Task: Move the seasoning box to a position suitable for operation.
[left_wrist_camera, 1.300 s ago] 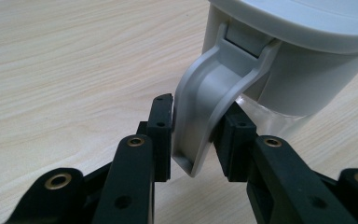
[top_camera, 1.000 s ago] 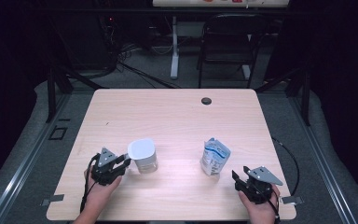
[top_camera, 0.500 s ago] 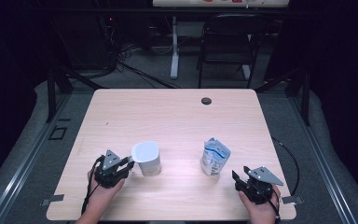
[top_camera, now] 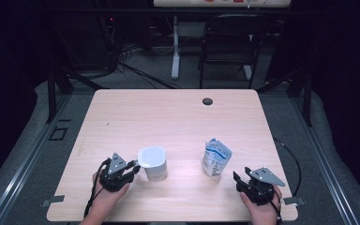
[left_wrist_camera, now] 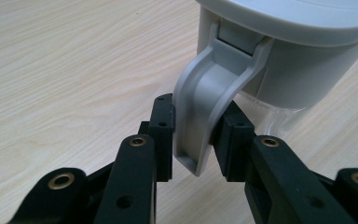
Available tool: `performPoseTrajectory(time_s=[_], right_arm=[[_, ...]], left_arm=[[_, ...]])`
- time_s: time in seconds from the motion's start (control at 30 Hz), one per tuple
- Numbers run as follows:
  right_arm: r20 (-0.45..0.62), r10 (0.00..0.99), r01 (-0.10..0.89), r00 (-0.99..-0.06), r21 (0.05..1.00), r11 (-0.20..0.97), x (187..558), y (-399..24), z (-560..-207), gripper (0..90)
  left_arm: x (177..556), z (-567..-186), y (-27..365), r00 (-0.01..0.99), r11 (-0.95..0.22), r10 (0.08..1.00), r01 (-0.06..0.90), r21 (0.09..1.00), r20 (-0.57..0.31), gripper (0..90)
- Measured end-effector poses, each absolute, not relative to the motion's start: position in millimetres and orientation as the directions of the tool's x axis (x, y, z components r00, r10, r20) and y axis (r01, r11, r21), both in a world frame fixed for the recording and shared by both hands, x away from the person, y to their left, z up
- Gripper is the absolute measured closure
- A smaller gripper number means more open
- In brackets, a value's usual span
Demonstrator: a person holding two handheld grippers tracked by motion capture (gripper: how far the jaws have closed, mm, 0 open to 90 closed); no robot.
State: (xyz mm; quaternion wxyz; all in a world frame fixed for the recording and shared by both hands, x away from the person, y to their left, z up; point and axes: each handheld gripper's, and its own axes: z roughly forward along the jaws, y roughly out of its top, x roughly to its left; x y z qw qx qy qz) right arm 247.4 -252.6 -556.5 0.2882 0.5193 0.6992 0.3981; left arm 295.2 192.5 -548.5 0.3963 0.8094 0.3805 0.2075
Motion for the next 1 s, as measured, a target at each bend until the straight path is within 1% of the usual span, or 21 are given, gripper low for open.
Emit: performPoseTrajectory(time_s=[0.23, 0.77, 1.0], right_arm=[[0.015, 0.955, 0.498, -0.298, 0.855, 0.142, 247.7, -251.9, -557.4, 49.7], [0.016, 0.953, 0.499, -0.302, 0.854, 0.144, 247.4, -251.3, -557.2, 49.6], [0.01, 0.951, 0.504, -0.309, 0.85, 0.155, 247.9, -250.5, -557.6, 49.4]], left_arm=[[292.8, -547.7, 189.3, 0.641, -0.409, 0.767, 0.451, 0.793, 0.032, 71.1], [284.4, -546.6, 172.8, 0.72, -0.463, 0.693, 0.398, 0.792, 0.042, 71.1], [285.7, -547.9, 174.7, 0.725, -0.456, 0.688, 0.399, 0.795, 0.03, 70.9]])
